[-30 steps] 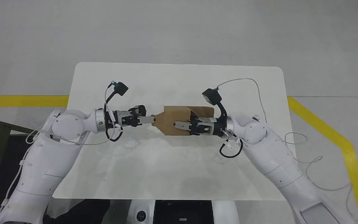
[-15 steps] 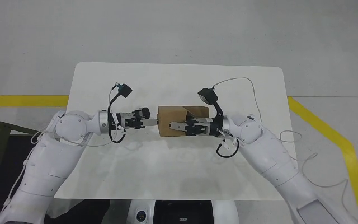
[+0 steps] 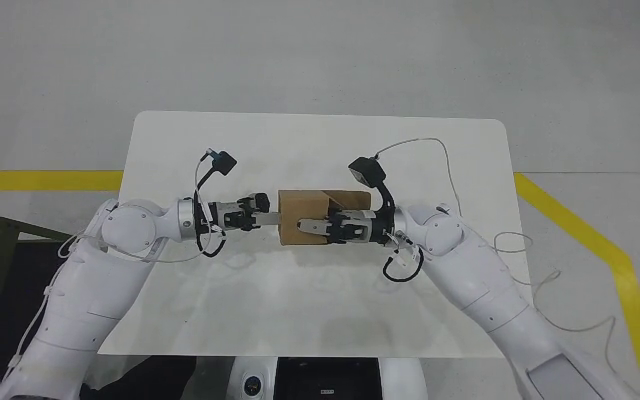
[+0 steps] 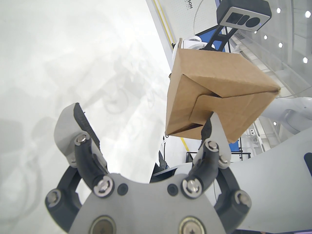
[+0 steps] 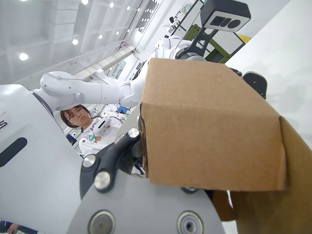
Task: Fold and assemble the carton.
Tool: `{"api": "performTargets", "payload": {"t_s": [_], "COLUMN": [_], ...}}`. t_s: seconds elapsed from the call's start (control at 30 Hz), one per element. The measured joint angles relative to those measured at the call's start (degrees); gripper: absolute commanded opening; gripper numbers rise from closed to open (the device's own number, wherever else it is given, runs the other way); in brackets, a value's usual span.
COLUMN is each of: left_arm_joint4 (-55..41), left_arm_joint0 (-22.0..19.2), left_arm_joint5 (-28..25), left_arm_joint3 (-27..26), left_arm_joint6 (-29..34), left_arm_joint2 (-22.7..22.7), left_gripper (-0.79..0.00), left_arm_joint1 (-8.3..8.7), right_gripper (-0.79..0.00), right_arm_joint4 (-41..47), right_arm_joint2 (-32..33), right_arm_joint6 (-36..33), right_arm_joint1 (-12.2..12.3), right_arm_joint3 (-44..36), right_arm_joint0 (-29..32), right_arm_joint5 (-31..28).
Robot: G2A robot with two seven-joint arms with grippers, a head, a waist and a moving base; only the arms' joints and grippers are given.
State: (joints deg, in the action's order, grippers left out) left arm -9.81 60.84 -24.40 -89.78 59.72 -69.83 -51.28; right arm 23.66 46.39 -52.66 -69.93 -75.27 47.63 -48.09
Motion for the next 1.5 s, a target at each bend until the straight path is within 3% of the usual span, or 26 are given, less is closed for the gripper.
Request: {"api": "performTargets", "payload": {"t_s": [0.73,0.97,1.27,1.5], "left_arm_joint4": [-1.29,1.37,5.08,9.11], "left_arm_joint0": [-0.57,-0.35,0.81,2.32], "left_arm_joint5": [-0.26,-0.58,-4.85,-9.86], "left_arm_joint3": [-0.05,0.93,0.0,-1.62], "left_arm_joint6": [-0.14,-0.32,-6.07,-10.69], "left_arm_joint2": [1.49,-0.41,-4.25,-5.39], "left_gripper": [0.0,0.0,0.0,0.0], "left_arm_joint1": [-0.48,-0.06,0.4,0.44], "right_gripper": [-0.785,-0.785,-0.785,-0.785], "right_arm_joint4": [0.72,-0.19,2.24,0.57], "right_arm_joint2": [-0.43,0.57,0.99,-1.39], "right_arm_joint6": [-1.15,-3.47,-8.6,-7.79], "right_arm_joint1": [-0.92,-0.43,0.0,-1.2], "right_arm_joint3": [1.84,2.83,4.41,8.84], "right_arm_joint0": [-0.18,0.2,0.14,-1.42], "right_arm_joint5": [-0.61,2.65,10.03,11.34]}}
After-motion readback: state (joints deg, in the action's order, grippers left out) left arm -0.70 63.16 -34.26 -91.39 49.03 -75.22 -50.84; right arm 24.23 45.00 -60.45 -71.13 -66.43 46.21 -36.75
